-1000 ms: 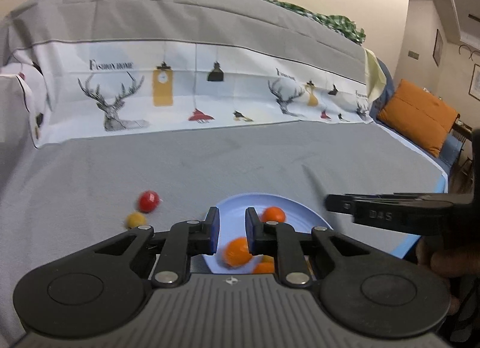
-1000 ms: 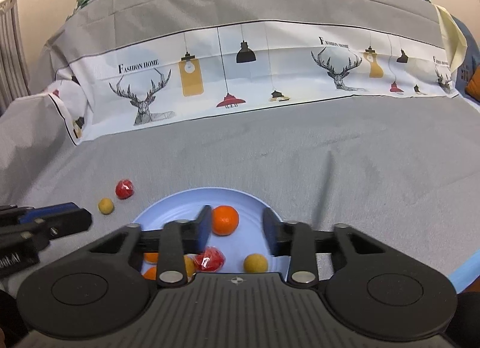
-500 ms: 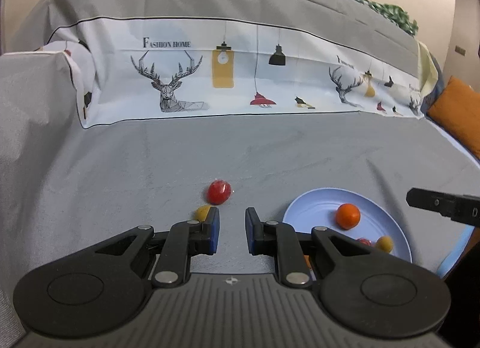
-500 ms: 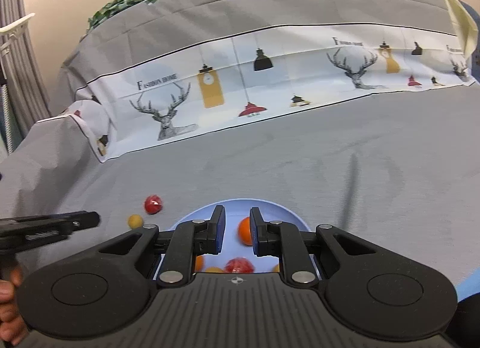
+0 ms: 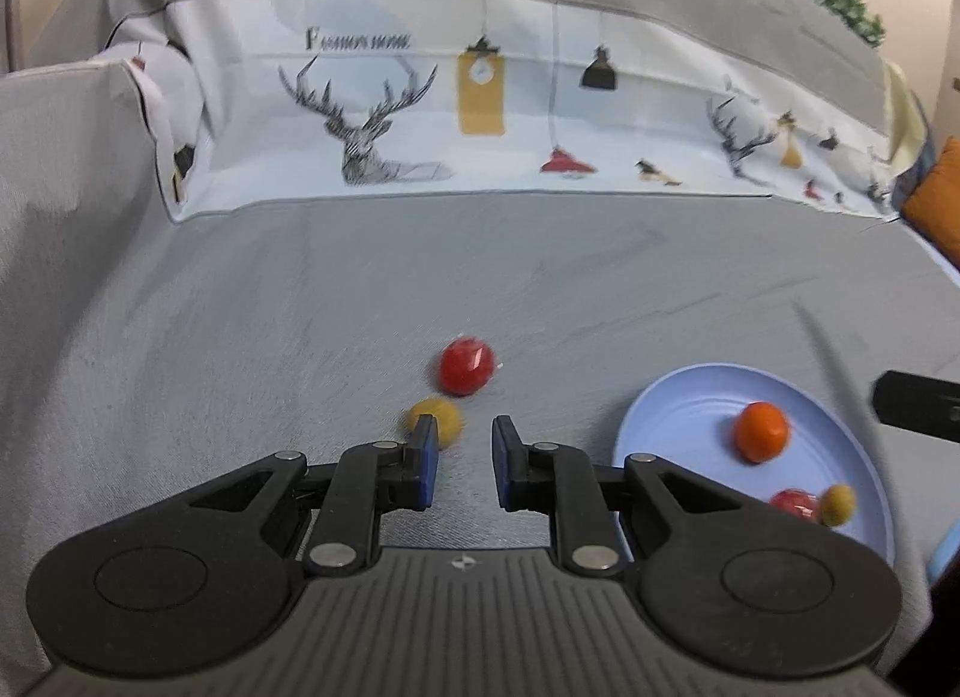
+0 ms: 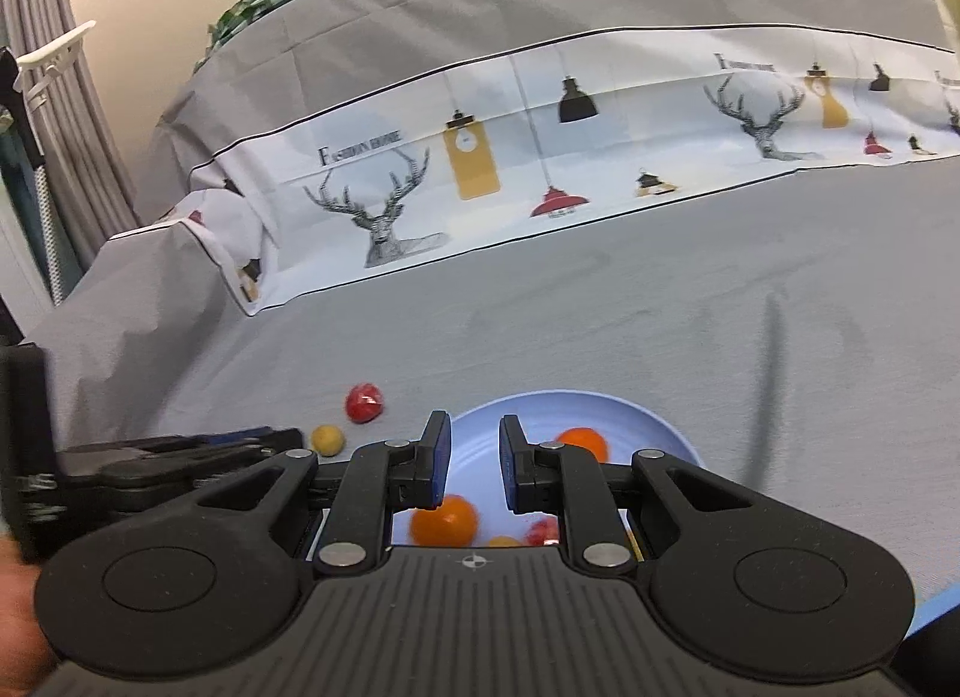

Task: Organize fruits
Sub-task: 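Grasp a yellow fruit with the left gripper while the right grasps a wrapped red fruit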

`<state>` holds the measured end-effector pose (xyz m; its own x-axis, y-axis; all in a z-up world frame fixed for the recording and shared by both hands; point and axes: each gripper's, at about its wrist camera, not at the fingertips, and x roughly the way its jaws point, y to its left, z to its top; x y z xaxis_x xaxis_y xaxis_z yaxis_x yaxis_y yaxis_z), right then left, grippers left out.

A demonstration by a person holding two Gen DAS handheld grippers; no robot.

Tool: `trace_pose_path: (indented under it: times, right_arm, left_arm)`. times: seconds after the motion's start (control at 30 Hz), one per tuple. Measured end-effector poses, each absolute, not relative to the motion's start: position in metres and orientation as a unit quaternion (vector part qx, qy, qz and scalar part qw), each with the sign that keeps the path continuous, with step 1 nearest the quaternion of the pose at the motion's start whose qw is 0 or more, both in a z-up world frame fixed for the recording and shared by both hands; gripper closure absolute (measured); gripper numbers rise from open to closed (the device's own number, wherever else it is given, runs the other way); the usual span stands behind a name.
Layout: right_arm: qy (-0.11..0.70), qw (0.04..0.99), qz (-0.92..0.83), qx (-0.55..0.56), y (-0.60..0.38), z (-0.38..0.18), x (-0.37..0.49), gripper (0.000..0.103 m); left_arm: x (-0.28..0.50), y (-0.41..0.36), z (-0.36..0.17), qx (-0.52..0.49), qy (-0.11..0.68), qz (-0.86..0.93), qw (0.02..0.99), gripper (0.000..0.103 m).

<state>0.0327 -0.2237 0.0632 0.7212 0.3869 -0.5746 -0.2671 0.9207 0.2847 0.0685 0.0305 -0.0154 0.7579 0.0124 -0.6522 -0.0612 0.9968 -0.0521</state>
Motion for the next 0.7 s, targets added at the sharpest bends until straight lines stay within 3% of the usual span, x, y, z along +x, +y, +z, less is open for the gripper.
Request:
trace_pose_path:
  times: [0.13,0.23,0.4,0.7]
  right_arm:
    - [0.34,0.917,0.186,0.097,-0.219,0.062,0.038,0.084]
    - [0.35,0.911,0.189,0.107,-0.217,0.061,0.044,0.083]
    - [0.362,0.907,0.188,0.108,-0.212,0.057,0.051,0.076]
    - [0.372,0.9,0.201,0.102,-0.195,0.051,0.067,0.075]
  left_arm:
    - [0.08,0.03,-0.026,-0.03,0.358,0.033,0.933,0.078]
    - [0.085,0.029,-0.031,-0.023,0.36,0.035,0.932,0.066]
    - [0.091,0.032,-0.037,-0.033,0.366,0.041,0.929,0.065]
    - [0.101,0.046,-0.044,-0.066,0.38,0.058,0.921,0.065]
